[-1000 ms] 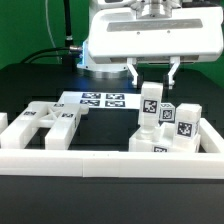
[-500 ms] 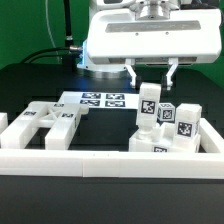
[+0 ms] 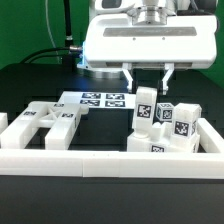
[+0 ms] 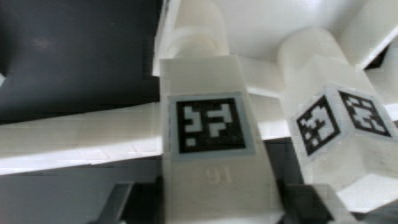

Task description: Assemble chair

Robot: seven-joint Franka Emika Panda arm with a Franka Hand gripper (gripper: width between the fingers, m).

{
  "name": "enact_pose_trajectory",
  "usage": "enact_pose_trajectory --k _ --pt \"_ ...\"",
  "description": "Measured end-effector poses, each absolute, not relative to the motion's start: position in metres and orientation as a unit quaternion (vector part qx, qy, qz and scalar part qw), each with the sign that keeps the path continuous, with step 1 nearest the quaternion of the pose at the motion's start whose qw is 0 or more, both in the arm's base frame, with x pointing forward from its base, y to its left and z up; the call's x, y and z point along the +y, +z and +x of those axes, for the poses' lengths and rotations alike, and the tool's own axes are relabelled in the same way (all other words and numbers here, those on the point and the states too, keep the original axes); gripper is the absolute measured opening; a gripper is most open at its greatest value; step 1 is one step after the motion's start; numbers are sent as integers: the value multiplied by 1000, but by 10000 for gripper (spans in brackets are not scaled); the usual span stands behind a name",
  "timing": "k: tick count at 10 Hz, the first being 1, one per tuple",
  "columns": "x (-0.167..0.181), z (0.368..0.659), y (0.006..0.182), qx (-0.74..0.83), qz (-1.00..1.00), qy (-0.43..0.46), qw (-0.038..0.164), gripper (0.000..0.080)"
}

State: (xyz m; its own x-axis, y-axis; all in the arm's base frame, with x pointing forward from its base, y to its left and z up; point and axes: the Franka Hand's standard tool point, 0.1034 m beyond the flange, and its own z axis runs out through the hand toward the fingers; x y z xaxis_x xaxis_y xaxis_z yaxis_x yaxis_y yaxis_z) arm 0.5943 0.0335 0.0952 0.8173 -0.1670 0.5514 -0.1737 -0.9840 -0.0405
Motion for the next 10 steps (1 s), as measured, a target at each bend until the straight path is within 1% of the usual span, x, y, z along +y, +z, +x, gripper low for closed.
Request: enact_pose_trajectory --k 2,7,8,9,10 --pt "36 593 90 -87 954 287 7 288" --pt "34 594 89 -84 955 285 8 290" --pt "31 598 94 -84 956 280 7 464" --pt "28 601 100 -87 957 278 5 604" --pt "26 602 103 -88 957 277 4 604"
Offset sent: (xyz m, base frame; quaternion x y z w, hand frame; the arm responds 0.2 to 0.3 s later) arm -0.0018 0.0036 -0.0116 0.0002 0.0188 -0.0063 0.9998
